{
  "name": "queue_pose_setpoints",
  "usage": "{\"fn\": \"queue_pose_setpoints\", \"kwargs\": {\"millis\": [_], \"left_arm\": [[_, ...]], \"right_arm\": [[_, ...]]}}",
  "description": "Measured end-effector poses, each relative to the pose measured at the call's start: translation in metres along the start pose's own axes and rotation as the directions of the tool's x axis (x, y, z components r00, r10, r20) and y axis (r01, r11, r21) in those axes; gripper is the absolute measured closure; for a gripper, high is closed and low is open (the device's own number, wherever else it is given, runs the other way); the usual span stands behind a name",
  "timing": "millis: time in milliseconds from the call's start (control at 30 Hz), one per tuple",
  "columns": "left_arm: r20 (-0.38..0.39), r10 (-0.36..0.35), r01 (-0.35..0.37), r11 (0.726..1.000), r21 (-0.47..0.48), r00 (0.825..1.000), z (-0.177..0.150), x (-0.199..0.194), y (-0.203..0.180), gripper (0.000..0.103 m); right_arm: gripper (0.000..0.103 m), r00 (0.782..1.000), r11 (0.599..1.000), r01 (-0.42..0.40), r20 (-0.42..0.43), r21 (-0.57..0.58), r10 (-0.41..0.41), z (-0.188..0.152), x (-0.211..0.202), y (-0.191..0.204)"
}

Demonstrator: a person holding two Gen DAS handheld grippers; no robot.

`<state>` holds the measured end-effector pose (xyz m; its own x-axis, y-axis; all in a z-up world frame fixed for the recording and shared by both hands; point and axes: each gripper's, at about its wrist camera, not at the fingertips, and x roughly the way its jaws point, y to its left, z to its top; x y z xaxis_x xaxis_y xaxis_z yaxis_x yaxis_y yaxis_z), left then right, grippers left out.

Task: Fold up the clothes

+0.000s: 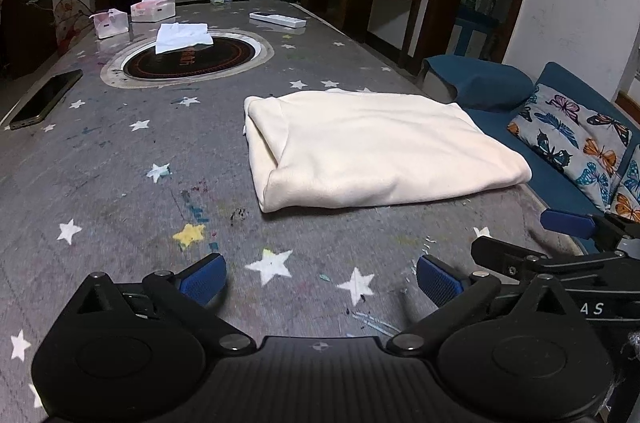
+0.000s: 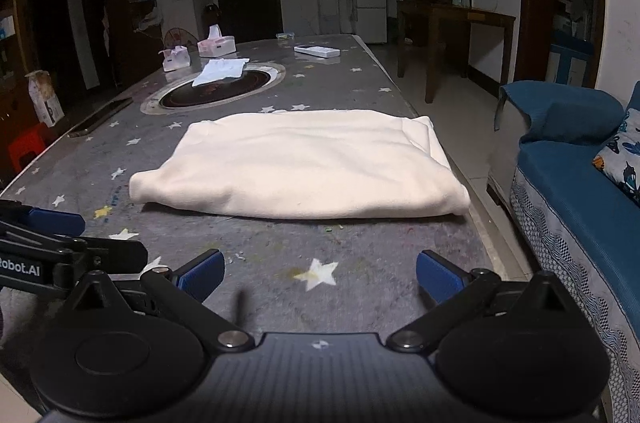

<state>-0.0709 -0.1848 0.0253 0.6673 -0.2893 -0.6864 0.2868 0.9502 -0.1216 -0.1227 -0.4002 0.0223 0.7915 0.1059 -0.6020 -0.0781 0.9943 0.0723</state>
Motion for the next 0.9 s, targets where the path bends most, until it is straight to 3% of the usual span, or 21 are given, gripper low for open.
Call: {"fn": "queue_pose_setpoints", "kwargs": {"millis": [900], "left_arm": [[0.053, 0.014, -0.015, 1.000, 0.010, 0.998, -0.024, -0.025, -0.011, 0.000]], "right_arm": [[0.000, 0.998, 0.999, 0.049, 0.046, 0.018, -0.049, -0.023, -0.031, 0.008]]}}
